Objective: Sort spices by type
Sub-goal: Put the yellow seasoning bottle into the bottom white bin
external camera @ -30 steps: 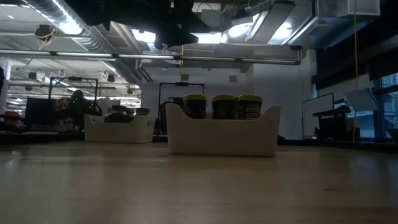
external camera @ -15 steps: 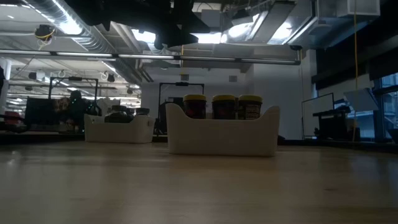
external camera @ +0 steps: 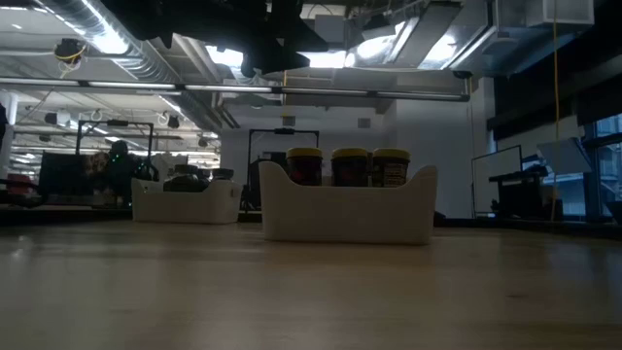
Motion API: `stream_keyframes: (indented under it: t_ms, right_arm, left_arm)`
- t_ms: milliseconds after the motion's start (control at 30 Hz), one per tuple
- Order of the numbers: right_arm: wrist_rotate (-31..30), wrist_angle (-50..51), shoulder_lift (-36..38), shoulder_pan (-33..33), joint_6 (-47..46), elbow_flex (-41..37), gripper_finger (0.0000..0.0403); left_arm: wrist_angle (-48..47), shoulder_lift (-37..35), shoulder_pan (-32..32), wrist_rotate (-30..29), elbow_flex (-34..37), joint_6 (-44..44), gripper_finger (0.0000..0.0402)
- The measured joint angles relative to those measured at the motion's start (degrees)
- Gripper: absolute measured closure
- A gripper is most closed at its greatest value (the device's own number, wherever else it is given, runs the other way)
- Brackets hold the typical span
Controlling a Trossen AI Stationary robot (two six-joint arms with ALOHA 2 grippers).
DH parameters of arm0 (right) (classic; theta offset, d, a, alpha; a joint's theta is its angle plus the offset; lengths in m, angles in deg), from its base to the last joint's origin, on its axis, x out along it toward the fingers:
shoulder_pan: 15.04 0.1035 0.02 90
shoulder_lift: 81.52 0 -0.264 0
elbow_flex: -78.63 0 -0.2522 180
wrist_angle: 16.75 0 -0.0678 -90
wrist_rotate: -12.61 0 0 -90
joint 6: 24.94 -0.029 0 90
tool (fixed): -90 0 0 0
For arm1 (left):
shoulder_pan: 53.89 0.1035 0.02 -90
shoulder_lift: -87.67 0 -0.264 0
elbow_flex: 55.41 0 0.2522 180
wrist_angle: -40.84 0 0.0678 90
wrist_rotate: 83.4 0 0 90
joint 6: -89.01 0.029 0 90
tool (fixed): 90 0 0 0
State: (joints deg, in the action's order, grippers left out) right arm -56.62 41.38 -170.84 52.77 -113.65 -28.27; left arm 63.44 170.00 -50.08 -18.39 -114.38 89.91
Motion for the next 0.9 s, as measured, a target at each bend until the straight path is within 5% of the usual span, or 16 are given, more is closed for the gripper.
stream_keyframes:
  t_ms: [900]
  right_arm:
    - [-2.2,0.9,1.6,-8.2,3.2,0.0,0.0134]
  left_arm:
    - [-0.2,0.0,0.0,0.0,0.0,0.0,0.0137]
